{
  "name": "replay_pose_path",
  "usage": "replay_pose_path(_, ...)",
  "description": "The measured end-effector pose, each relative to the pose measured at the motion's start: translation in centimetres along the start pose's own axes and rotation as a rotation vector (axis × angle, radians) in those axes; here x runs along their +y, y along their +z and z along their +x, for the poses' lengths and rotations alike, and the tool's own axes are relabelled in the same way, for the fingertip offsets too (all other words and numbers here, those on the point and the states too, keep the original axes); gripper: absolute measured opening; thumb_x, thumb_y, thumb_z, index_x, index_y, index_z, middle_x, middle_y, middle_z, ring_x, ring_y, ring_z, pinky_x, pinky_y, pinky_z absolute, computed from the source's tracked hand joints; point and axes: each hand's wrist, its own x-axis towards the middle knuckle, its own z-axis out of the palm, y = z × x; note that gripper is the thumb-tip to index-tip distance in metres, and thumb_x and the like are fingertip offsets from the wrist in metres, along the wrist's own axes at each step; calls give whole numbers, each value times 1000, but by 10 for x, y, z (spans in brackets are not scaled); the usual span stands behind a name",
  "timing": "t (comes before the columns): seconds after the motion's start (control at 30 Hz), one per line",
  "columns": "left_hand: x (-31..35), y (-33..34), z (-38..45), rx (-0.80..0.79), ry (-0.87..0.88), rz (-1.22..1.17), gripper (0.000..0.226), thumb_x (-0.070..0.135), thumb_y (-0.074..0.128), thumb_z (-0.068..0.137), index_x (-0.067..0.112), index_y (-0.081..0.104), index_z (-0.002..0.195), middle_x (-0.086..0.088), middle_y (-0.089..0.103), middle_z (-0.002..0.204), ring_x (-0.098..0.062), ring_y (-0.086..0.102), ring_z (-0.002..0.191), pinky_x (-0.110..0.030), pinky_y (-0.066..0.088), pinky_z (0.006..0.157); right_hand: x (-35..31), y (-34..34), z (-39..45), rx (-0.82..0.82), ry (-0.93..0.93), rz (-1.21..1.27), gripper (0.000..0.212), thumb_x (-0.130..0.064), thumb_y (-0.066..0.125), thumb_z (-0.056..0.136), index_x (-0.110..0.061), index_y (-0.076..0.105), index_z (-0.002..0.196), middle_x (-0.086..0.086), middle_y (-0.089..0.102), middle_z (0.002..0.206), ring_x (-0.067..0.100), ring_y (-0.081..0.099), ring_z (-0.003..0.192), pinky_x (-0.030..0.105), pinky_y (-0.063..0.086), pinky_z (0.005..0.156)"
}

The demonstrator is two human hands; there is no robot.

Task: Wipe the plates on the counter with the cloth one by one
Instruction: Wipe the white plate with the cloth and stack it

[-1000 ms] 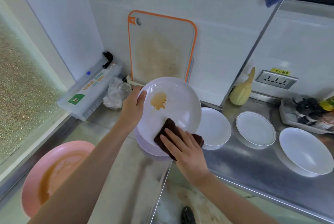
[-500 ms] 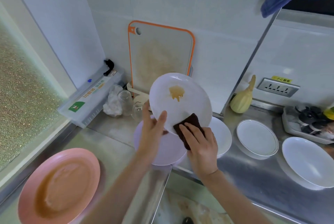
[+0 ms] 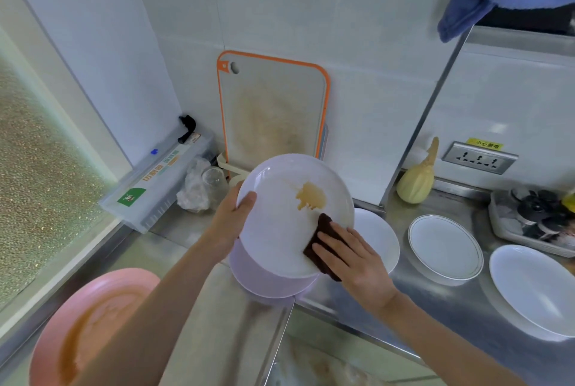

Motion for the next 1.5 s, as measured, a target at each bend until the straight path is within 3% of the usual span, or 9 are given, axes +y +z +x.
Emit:
replay_pose_path(0.17,-9,21,-18,171,13,-238,41,19,67,80,34,56,117,0,63,121,-26,58,115,-51,48,96,-12,-1,16,112,129,-51,30,-8,62,81,-16,56,109,6,73,99,25,53,101,32,44,82)
replay_pose_path(0.33,-14,58,-37,376,135,-237,70,1,58,84,32,32,141,4,41,144,-16,42,131,-46,36,110,-40,3,18,146,269,-61,29,-9,58,82,-19,56,109,6,72,99,25,53,94,33,48,73)
replay_pose_path(0.53,-12,30,-16,161,198,-79,69,18,64,71,29,42,135,0,50,136,-21,47,126,-52,41,104,-56,3,20,69,149,13,36,-8,60,84,-20,56,118,4,69,111,25,56,101,34,48,82)
replay_pose_path(0.77,5,-2,10,-141,168,11,70,20,70,68,30,46,134,-1,55,131,-23,52,122,-54,45,100,12,-4,5,-42,-66,-23,31,-11,59,87,-19,56,117,4,69,113,26,55,98,33,45,88)
replay_pose_path(0.93,-6,15,-6,64,113,-69,65,33,74,70,36,47,130,0,55,131,-22,53,121,-52,48,96,2,-7,15,57,-15,-35,22,-8,53,88,-15,57,108,5,73,96,23,48,84,30,40,77)
replay_pose_path(1.03,-20,52,-30,181,89,-238,73,18,72,79,34,33,138,5,51,130,-17,53,117,-42,59,71,-9,0,20,116,138,-55,29,-6,58,80,-16,56,107,5,73,94,23,47,81,30,42,70)
replay_pose_path(1.2,-15,65,-35,260,181,-193,68,8,61,83,23,30,141,8,50,126,-18,46,125,-29,48,96,-43,17,23,170,307,2,30,-7,62,82,-17,61,109,6,71,103,25,53,86,31,43,71)
replay_pose_path(1.37,-14,20,-18,55,263,-59,69,30,64,69,29,40,134,1,54,131,-19,52,121,-53,48,96,5,11,6,-45,108,2,40,-5,67,82,-15,56,119,7,67,115,28,55,102,37,43,89)
replay_pose_path(1.5,-23,21,-15,79,201,-105,64,32,65,67,44,43,126,3,53,129,-21,52,120,-62,49,89,9,13,8,-83,322,31,41,-2,69,78,-10,63,118,11,65,119,31,54,110,36,38,99)
